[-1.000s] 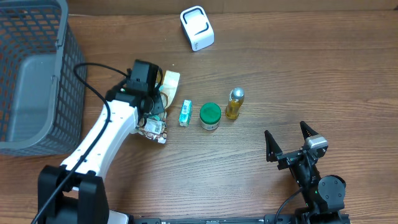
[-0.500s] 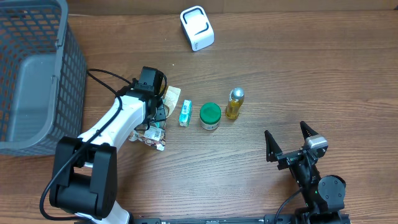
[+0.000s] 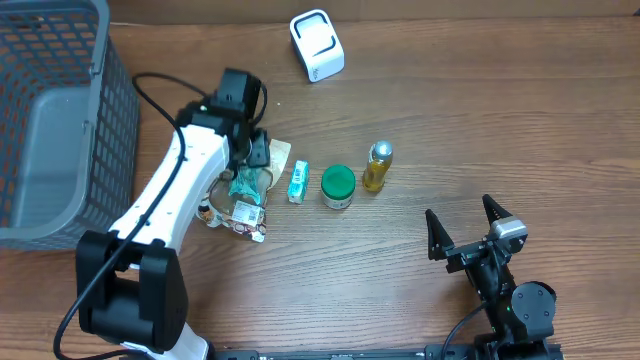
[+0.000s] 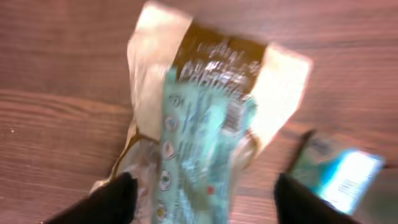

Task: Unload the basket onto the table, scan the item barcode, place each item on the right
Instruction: 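Lower the wipes pack onto the table left of the Kleenex pack, then open the left gripper and withdraw it toward the basket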

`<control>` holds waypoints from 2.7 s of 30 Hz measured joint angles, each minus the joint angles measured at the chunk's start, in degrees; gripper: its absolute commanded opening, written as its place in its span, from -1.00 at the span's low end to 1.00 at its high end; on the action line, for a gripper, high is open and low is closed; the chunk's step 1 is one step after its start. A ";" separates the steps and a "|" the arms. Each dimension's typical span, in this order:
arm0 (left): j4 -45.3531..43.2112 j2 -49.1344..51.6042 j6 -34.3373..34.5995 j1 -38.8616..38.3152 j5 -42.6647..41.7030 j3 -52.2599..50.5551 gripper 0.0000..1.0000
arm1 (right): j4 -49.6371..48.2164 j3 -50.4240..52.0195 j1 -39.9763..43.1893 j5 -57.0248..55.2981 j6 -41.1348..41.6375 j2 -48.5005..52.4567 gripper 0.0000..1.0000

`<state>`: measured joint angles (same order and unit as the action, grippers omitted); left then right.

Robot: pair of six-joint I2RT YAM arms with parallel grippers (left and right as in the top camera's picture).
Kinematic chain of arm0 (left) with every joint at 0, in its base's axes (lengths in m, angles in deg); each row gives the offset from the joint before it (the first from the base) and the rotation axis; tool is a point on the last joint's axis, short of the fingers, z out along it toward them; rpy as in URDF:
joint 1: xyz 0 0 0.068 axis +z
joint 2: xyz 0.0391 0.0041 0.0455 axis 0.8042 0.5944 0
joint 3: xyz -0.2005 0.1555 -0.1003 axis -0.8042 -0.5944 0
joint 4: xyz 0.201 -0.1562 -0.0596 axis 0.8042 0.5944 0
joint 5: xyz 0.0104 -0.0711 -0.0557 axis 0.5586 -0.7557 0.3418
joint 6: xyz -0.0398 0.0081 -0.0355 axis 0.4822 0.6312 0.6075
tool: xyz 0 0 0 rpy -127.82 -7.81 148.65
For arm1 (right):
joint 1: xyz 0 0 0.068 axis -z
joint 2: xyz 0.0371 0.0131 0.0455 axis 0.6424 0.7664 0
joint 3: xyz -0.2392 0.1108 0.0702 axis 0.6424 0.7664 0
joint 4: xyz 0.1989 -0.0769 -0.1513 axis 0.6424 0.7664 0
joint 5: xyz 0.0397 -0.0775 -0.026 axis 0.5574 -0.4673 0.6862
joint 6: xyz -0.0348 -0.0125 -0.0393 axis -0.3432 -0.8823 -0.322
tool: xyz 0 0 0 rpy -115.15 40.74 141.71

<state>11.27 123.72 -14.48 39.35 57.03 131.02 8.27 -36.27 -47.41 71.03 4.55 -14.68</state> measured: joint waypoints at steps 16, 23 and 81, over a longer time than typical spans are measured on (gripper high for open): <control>0.98 0.00 -0.48 0.00 -1.01 -6.99 -0.45 | -0.02 0.00 0.00 0.02 0.04 0.00 1.00; -0.26 1.11 -0.50 0.00 -0.44 -9.79 -0.34 | -0.02 0.00 0.00 -0.02 0.02 0.00 1.00; 17.81 6.54 -7.58 19.04 -4.94 18.56 0.55 | -0.02 0.00 0.00 0.00 0.02 0.00 1.00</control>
<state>29.08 130.25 -22.07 58.39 52.09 149.58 8.25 -36.27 -47.41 71.03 4.58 -14.68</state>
